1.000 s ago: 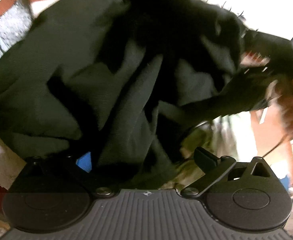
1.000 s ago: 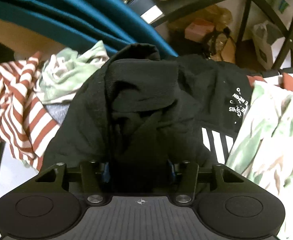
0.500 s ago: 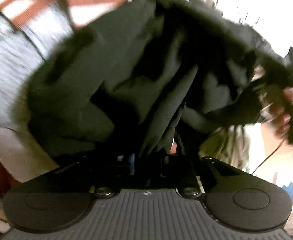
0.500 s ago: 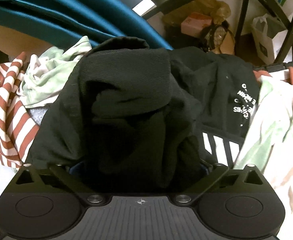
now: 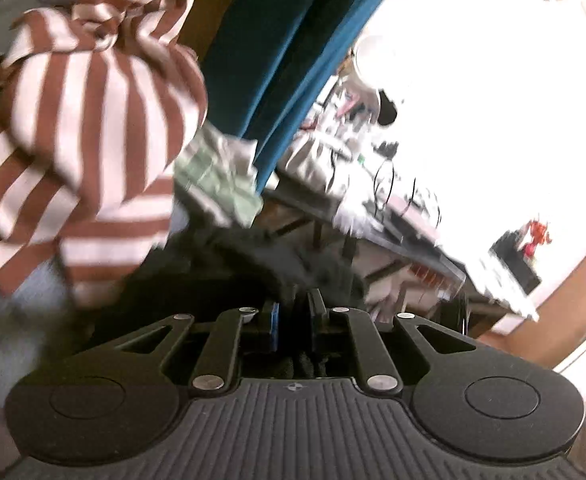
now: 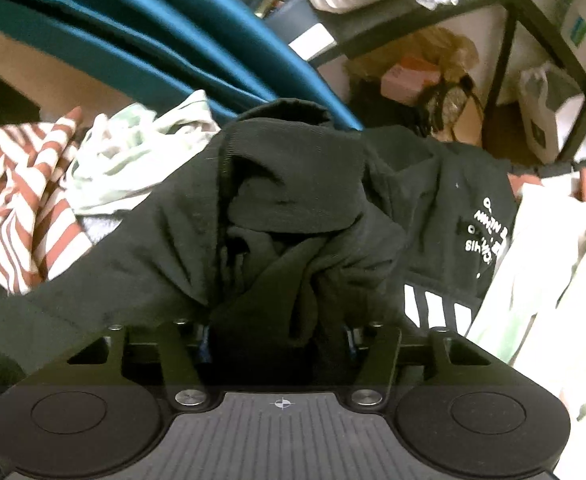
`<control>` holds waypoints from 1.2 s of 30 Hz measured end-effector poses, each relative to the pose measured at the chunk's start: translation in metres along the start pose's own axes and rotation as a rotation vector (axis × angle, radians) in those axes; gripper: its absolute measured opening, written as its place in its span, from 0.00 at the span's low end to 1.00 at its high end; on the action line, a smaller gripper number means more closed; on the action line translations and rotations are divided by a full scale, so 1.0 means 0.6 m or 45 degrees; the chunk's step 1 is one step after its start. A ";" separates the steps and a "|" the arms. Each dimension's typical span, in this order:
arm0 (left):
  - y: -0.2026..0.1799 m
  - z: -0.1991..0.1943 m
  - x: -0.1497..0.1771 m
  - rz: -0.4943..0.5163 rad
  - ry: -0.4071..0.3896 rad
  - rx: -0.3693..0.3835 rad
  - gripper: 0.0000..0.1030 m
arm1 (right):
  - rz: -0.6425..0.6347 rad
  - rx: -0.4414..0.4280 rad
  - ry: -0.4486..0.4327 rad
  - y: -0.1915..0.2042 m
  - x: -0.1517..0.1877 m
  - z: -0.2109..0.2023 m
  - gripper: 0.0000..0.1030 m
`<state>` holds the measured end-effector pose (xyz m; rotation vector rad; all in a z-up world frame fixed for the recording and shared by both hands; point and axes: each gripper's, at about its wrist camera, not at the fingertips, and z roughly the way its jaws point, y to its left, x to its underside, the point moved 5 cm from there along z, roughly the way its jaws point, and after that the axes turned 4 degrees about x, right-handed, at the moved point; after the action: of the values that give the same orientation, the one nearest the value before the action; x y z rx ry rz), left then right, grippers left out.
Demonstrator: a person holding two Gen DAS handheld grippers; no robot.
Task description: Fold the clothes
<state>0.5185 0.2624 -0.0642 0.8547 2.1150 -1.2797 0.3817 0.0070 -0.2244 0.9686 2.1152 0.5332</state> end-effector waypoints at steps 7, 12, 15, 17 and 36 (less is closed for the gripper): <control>-0.047 0.042 -0.088 0.040 -0.153 0.127 0.01 | -0.062 0.026 -0.005 0.006 0.010 -0.002 0.48; -0.046 0.117 -0.103 0.170 0.015 0.002 0.02 | -0.023 0.017 0.013 -0.003 0.010 0.003 0.48; -0.026 0.109 -0.068 0.190 0.100 -0.063 0.28 | -0.019 0.013 0.024 -0.005 0.010 0.005 0.49; -0.012 0.083 -0.037 0.201 0.114 -0.096 0.59 | -0.015 0.010 0.030 -0.006 0.009 0.005 0.49; 0.085 0.048 0.306 0.414 0.635 -0.277 0.63 | 0.111 0.109 0.082 0.005 0.002 0.011 0.83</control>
<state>0.4368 0.3000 -0.2348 1.4606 2.2961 -0.7021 0.3876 0.0104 -0.2272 1.1094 2.1758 0.5275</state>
